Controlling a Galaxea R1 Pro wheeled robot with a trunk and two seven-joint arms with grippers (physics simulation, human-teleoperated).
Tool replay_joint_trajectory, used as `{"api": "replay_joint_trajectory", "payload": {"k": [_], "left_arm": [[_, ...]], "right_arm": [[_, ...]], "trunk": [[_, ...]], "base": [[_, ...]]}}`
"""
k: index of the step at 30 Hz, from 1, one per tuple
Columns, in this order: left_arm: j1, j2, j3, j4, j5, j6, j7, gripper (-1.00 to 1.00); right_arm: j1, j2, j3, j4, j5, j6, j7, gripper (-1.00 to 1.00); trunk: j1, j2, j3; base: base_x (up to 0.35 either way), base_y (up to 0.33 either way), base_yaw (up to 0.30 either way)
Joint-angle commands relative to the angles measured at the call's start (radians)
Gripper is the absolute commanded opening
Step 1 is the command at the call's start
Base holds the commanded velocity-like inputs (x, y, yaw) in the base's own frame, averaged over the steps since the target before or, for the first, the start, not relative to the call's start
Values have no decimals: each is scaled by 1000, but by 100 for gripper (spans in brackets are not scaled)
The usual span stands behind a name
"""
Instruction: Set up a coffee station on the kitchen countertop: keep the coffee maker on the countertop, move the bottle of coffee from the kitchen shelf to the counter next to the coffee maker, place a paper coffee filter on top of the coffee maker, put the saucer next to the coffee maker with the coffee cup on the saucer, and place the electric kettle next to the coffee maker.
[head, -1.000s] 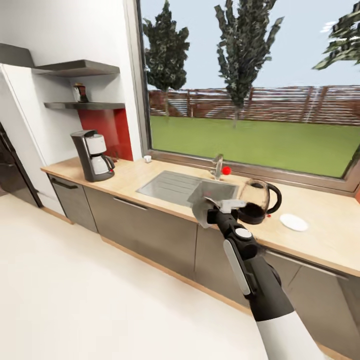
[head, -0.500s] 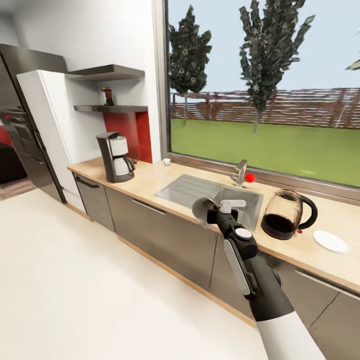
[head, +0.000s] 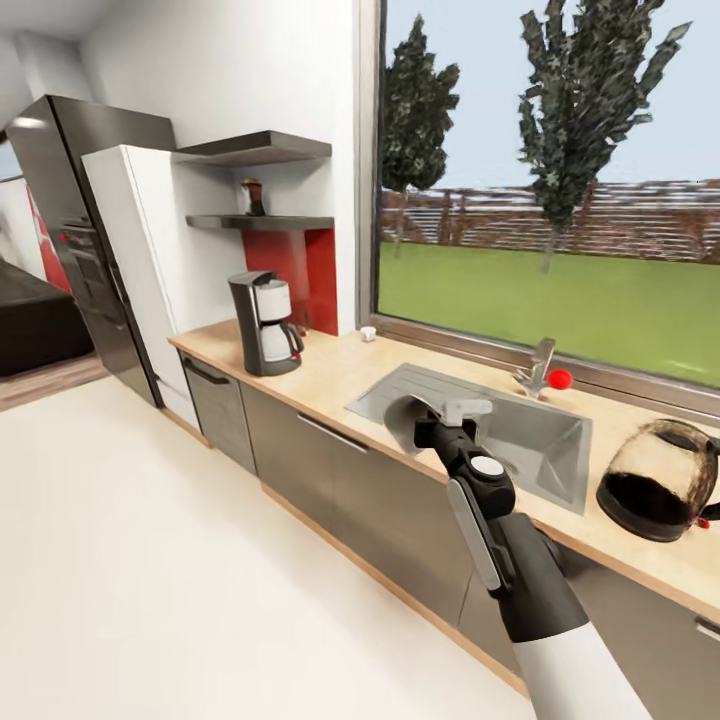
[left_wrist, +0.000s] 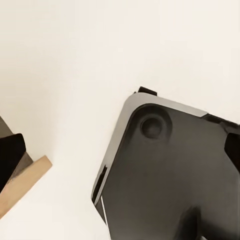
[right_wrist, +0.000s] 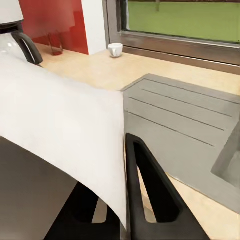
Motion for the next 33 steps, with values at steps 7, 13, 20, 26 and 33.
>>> {"api": "replay_joint_trajectory", "payload": {"k": [7,13,20,26,33], "left_arm": [[0,0,2,0,0,-2,1,100],[0,0,2,0,0,-2,1,100],[0,-1,2,1,0,-2,1,100],[0,-1,2,1,0,-2,1,100],[0,-1,2,1,0,-2,1,100]], "right_arm": [[0,-2,1,-1,-13,2,-10,-100],[0,-2,1,-1,-13,2,-10,-100],[0,-2,1,-1,-13,2,-10,-100],[0,-2,1,-1,-13,2,-10,-100],[0,-2,1,-2,-13,2,-10,-100]], "trunk": [[1,-2,-2],[1,-2,-2],[1,-2,-2],[1,-2,-2],[1,-2,-2]], "base": [[323,139,4],[323,139,0],[312,181,0],[296,219,0],[294,222,0]]}}
